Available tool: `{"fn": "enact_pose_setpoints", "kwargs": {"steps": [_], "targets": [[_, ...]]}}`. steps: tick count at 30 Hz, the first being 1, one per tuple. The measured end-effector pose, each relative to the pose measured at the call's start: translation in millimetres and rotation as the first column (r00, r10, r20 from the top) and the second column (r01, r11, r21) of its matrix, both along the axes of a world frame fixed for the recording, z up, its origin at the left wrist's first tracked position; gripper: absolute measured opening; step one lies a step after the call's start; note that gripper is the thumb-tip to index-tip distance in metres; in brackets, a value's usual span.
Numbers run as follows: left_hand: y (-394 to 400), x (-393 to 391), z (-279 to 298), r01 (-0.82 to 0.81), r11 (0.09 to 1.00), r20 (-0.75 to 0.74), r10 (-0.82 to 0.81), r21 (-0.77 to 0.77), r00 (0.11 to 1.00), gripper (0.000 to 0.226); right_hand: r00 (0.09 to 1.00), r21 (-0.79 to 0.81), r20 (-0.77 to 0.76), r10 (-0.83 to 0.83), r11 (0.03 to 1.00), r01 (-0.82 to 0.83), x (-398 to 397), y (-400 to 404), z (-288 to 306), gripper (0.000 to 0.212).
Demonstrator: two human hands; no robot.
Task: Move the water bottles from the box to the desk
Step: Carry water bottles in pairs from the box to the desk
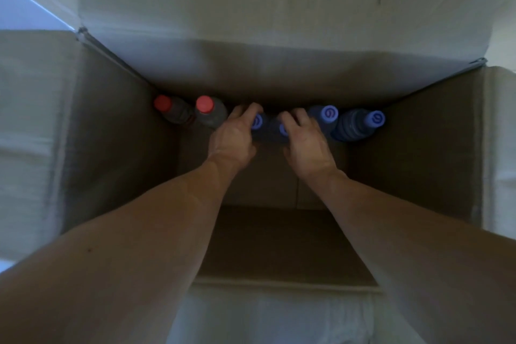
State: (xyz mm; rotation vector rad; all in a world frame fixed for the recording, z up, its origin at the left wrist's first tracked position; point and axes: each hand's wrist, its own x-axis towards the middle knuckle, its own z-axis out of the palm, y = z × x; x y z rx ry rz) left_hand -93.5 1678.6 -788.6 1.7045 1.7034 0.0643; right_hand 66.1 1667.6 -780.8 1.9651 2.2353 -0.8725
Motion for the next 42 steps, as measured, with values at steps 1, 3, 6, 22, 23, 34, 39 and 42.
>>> {"fn": "enact_pose_setpoints", "kwargs": {"steps": [1, 3, 6, 22, 23, 34, 39, 42], "targets": [[0.5, -1.2, -2.5, -0.01, 1.0, 0.03, 0.01, 0.003, 0.999, 0.068, 1.0, 0.01, -0.011, -0.019, 1.0, 0.019, 0.5, 1.2, -2.8, 0.058], [0.8, -4.3, -7.3, -0.05, 0.999, 0.088, 0.05, 0.007, 0.995, 0.069, 0.998, 0.015, -0.03, -0.055, 0.998, 0.055, 2.9, 3.2, -8.7, 0.061], [0.5, -10.8, -13.5, -0.102, 0.995, 0.137, 0.102, -0.01, 0.985, 0.075, 0.997, -0.019, -0.041, -0.071, 0.997, 0.07, 5.6, 4.6, -17.7, 0.067], [-2.7, -19.7, -48.4, -0.017, 1.0, 0.061, 0.017, 0.001, 0.998, 0.083, 0.976, -0.074, -0.175, -0.126, 0.991, 0.115, 3.5, -4.0, -49.0, 0.065], [-3.2, -18.8, -49.3, -0.024, 1.0, 0.078, 0.023, 0.012, 0.997, 0.08, 0.975, -0.071, -0.176, -0.134, 0.99, 0.123, 4.1, -4.6, -50.9, 0.064], [-10.8, -27.0, 0.9, -0.07, 0.993, 0.151, 0.083, -0.091, 0.985, 0.073, 0.941, -0.262, -0.224, -0.253, 0.946, 0.192, 17.1, -16.6, -9.1, 0.078], [-2.1, -35.3, 50.4, -0.097, 0.961, 0.261, 0.167, -0.26, 0.951, 0.058, 0.798, -0.454, -0.4, -0.451, 0.854, 0.255, 25.4, -16.0, 33.6, 0.063], [4.8, -41.0, 83.1, -0.119, 0.912, 0.329, 0.26, -0.392, 0.908, 0.047, 0.638, -0.621, -0.488, -0.595, 0.751, 0.226, 31.2, -13.2, 62.5, 0.062]]}}
